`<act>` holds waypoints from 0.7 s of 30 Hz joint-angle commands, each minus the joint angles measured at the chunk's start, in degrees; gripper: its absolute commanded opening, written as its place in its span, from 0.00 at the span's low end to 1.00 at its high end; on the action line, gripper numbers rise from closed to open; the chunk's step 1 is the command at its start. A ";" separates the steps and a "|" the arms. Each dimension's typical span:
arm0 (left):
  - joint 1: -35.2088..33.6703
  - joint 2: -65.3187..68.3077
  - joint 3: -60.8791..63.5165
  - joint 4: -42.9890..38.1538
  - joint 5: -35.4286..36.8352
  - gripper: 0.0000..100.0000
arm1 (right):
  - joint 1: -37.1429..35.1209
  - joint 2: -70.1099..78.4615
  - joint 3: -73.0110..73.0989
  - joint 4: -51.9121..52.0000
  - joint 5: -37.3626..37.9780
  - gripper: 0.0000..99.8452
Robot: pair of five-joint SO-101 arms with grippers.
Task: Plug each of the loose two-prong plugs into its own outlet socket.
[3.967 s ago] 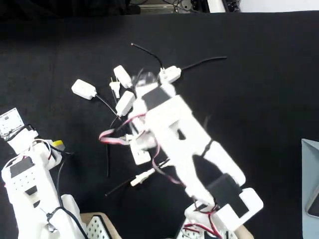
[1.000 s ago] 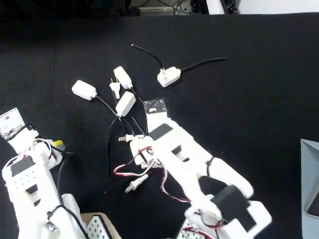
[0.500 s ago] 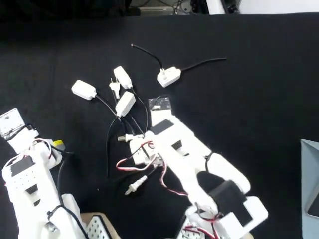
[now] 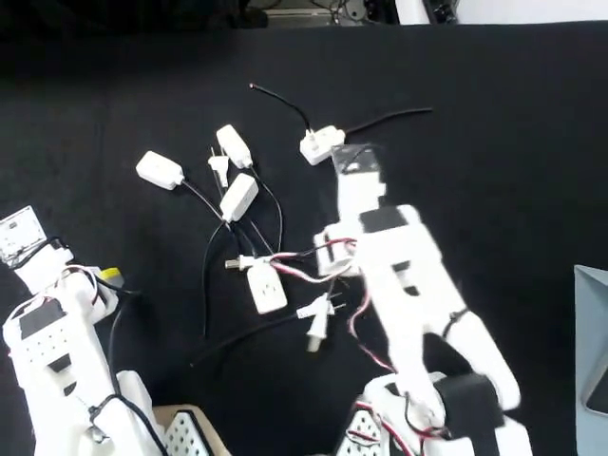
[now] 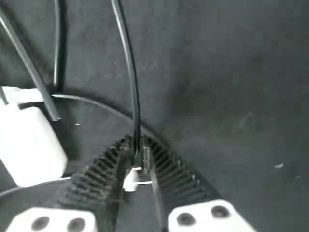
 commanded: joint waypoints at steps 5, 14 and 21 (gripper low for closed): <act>0.57 -1.05 -0.22 -0.79 0.26 0.30 | 6.33 1.27 -13.14 -0.70 12.66 0.01; 0.40 -1.05 -0.22 -0.79 0.26 0.30 | 6.15 15.78 -25.19 4.92 5.98 0.16; 0.48 -1.05 -0.22 -0.79 0.26 0.30 | 3.78 12.62 -24.57 15.03 5.54 0.13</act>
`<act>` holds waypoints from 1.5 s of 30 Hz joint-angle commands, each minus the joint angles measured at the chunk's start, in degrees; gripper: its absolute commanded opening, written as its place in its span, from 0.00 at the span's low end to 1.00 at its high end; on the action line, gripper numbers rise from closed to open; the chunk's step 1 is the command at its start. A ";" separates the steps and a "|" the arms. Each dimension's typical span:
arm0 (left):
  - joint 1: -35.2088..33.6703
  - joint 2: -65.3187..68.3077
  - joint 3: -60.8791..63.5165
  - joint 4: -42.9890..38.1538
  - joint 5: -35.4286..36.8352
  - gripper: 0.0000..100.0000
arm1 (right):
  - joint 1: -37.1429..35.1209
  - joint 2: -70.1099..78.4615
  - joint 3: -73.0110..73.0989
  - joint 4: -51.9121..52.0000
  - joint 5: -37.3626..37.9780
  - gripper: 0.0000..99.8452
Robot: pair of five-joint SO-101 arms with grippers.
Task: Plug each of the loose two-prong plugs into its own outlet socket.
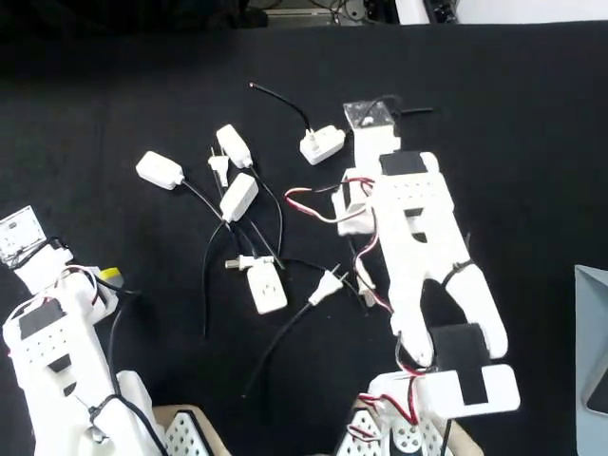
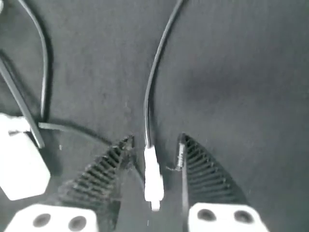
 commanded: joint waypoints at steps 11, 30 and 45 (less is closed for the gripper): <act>0.57 -1.05 -0.22 -0.79 0.26 0.30 | -1.49 -4.00 11.21 -1.23 1.93 0.13; 0.40 -1.05 -0.22 -0.79 0.26 0.30 | -1.14 -3.91 18.51 -6.24 6.68 0.12; 0.31 -1.05 -0.13 -0.79 0.26 0.30 | 0.00 -3.91 18.68 -6.77 6.95 0.12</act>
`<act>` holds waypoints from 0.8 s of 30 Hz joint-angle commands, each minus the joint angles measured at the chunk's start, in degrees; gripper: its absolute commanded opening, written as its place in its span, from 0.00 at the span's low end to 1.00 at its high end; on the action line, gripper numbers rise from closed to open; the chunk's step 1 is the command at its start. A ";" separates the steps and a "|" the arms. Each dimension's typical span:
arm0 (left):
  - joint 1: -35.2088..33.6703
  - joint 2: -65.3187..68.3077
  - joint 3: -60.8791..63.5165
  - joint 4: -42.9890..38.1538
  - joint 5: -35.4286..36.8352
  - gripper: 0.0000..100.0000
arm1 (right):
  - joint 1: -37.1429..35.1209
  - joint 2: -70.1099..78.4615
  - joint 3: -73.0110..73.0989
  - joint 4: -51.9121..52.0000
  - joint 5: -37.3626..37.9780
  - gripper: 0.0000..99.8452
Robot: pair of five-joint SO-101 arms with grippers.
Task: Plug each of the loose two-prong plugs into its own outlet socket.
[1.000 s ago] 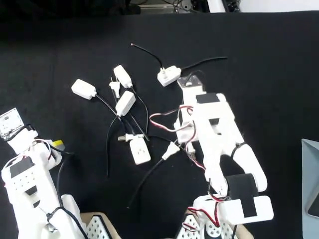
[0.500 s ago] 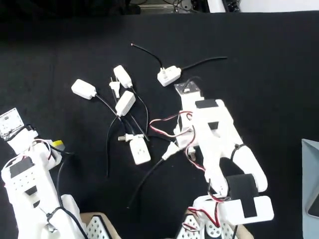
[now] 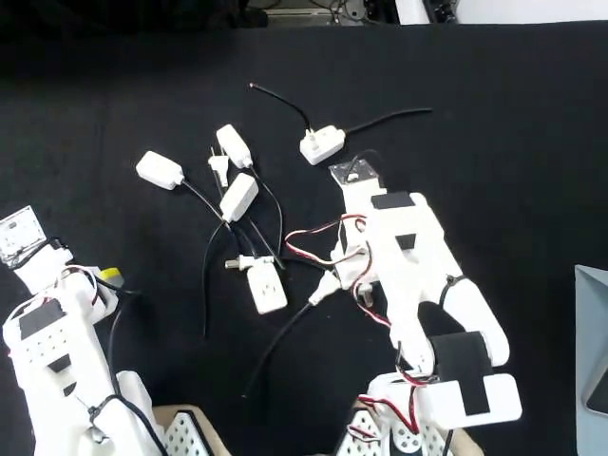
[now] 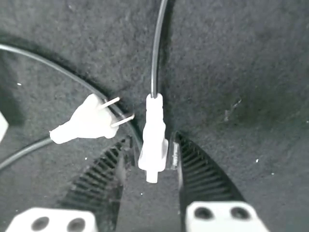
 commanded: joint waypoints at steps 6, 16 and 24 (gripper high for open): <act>0.40 -1.58 0.40 -0.79 0.26 0.30 | 0.70 -1.89 -0.22 -0.70 0.09 0.12; 0.31 -1.58 0.40 -0.79 0.26 0.30 | 0.70 -1.27 1.89 -3.16 0.09 0.03; 0.31 -1.58 0.40 -0.79 0.26 0.30 | 2.73 0.92 0.48 -2.73 0.35 0.01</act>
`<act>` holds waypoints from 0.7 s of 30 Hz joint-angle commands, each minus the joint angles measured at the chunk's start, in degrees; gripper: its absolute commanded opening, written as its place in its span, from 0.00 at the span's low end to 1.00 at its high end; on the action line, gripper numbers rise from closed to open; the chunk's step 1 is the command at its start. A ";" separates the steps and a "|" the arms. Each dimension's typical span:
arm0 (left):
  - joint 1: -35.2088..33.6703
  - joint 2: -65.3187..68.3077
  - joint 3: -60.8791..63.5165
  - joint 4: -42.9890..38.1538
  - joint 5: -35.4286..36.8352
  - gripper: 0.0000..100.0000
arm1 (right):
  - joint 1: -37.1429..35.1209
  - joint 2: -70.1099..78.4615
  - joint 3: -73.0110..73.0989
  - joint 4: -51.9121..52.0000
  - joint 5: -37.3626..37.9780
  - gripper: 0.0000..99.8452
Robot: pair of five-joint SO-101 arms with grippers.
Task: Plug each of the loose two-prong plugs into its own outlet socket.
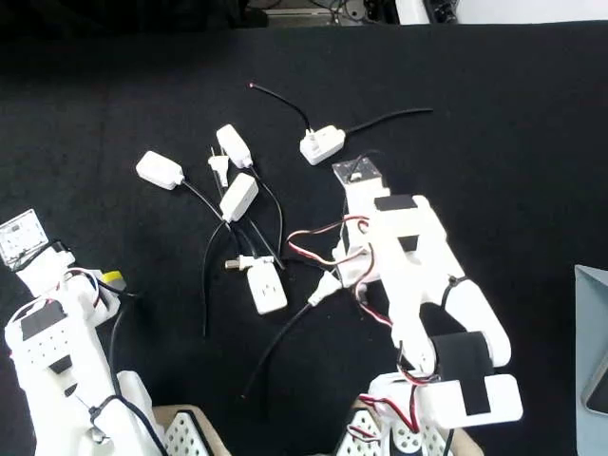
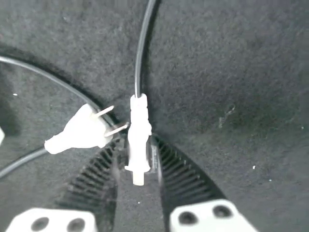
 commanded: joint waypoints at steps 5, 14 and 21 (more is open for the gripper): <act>0.31 -1.58 -0.57 -0.79 0.26 0.30 | 0.79 0.75 -0.57 0.26 0.26 0.07; 0.31 -1.58 -0.57 -0.79 0.26 0.30 | 1.14 0.13 -1.01 0.09 0.26 0.01; 0.75 -1.58 -1.10 -0.70 -1.58 0.30 | 0.70 -7.60 -6.73 9.93 0.00 0.01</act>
